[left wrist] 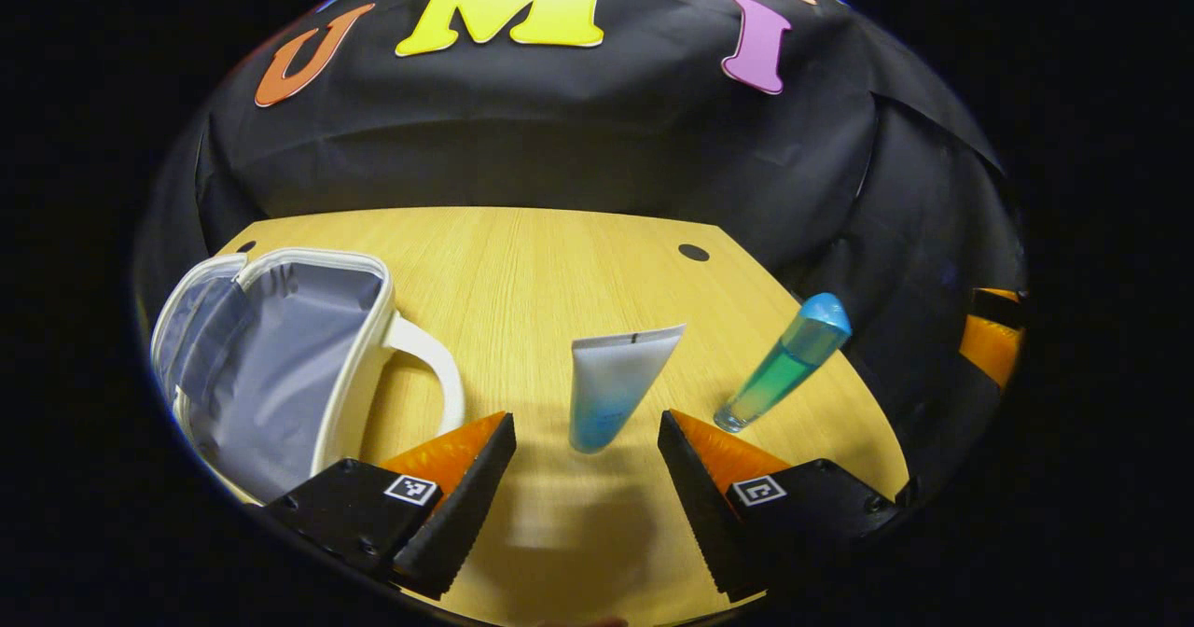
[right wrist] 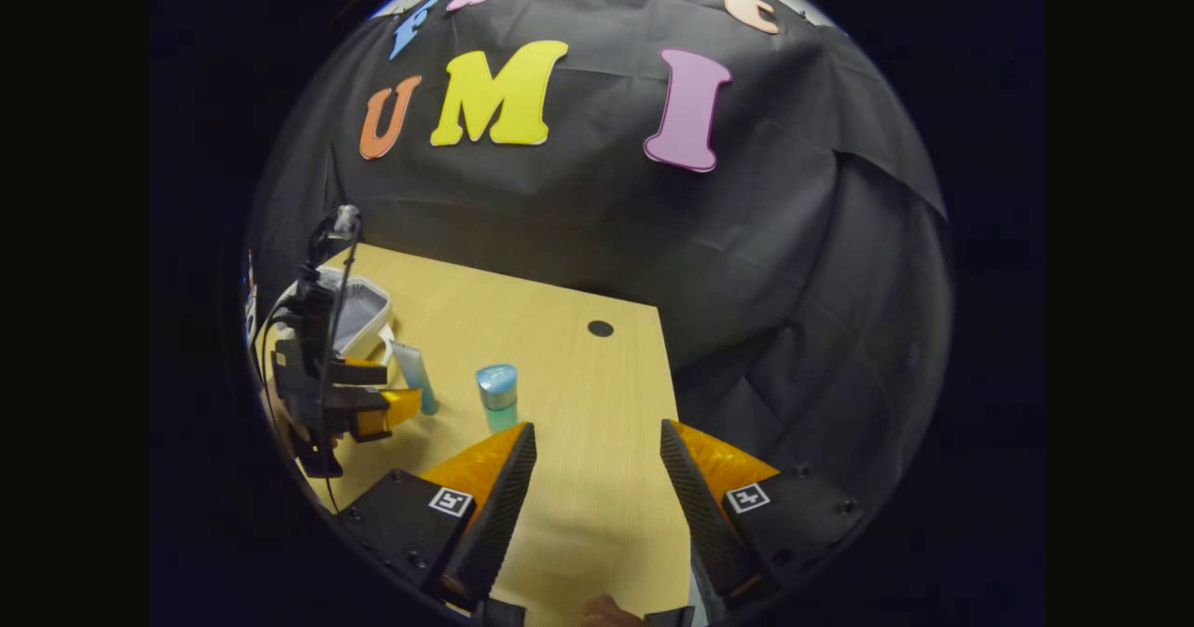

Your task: First open the suitcase, pack the skin care products into it, and then close the suitcase.

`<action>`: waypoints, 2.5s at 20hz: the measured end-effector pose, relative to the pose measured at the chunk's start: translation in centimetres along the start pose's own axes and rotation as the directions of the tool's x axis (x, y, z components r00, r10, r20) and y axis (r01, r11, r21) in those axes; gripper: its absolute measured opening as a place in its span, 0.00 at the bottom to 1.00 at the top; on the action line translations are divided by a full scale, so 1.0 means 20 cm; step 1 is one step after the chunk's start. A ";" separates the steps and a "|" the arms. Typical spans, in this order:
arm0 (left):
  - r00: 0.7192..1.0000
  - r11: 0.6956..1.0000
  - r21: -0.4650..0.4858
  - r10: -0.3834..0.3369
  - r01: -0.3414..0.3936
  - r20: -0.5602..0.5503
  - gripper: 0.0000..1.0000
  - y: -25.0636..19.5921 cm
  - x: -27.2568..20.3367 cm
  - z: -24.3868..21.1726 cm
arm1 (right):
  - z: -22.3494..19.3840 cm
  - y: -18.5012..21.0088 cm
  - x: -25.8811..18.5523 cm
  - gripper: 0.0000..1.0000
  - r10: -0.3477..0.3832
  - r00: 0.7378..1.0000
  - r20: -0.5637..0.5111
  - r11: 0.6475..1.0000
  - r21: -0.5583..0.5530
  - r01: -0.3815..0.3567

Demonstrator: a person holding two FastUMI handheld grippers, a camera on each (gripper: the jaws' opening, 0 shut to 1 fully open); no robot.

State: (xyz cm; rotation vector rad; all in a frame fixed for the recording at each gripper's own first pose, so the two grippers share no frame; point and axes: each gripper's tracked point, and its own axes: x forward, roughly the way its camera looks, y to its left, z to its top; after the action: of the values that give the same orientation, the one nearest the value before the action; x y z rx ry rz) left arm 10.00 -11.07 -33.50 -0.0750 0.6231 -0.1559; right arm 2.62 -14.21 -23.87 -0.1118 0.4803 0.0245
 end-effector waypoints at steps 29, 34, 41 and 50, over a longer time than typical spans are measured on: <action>0.992 0.993 0.012 0.119 -0.119 0.048 0.43 0.23 -0.50 0.20 | -0.20 0.62 0.67 0.78 0.171 0.984 -0.038 0.985 0.029 -0.170; 0.989 0.991 0.000 0.137 -0.138 0.055 0.43 0.31 -0.64 0.23 | -0.27 0.67 0.79 0.70 0.149 0.987 -0.066 0.987 0.075 -0.144; 0.986 0.988 -0.010 0.155 -0.155 0.056 0.43 0.48 -0.76 0.24 | -0.31 0.64 0.81 0.40 0.069 0.992 -0.104 0.992 0.111 -0.057; 0.977 0.977 0.012 0.212 -0.212 -0.001 0.43 1.00 -0.75 0.21 | -0.06 0.81 0.30 0.37 0.072 0.994 -0.077 0.985 0.161 -0.059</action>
State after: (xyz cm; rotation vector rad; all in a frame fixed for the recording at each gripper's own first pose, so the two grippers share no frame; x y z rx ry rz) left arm 2.82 11.26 -23.84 0.0031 0.6281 0.0472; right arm 6.50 1.80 -29.39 0.0596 0.5662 0.0463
